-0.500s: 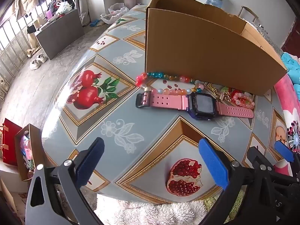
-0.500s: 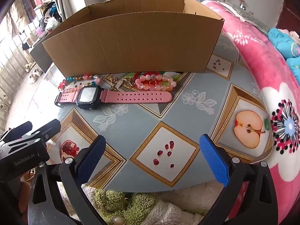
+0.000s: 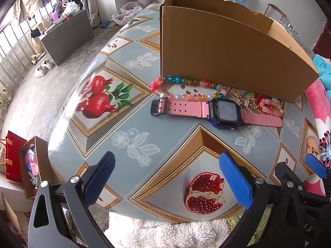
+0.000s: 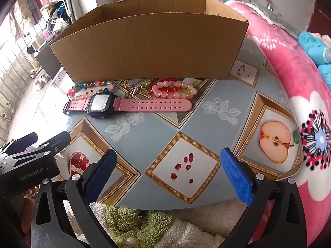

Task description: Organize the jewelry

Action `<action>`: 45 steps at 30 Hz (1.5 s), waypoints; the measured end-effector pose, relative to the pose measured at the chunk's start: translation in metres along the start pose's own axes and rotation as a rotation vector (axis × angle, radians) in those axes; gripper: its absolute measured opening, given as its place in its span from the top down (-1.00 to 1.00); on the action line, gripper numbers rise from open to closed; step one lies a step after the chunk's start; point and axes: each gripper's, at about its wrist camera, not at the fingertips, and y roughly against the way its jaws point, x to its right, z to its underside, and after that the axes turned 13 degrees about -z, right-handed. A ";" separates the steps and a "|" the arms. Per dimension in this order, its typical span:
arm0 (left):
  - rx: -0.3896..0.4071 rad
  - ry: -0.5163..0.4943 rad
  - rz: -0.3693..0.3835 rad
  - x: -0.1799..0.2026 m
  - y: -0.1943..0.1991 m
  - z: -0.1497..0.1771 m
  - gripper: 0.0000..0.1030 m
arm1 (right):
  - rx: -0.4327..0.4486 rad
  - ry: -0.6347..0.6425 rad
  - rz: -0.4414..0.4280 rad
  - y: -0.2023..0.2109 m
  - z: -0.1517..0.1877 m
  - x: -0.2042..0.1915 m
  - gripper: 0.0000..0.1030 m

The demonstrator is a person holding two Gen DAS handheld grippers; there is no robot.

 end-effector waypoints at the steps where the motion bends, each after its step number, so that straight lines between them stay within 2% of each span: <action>1: -0.001 -0.001 -0.001 0.000 0.000 0.000 -0.92 | 0.000 0.000 -0.001 0.000 0.001 0.000 -0.86; 45: -0.025 -0.007 -0.012 0.003 0.002 0.002 -0.92 | 0.003 -0.012 -0.012 0.002 -0.002 0.002 -0.86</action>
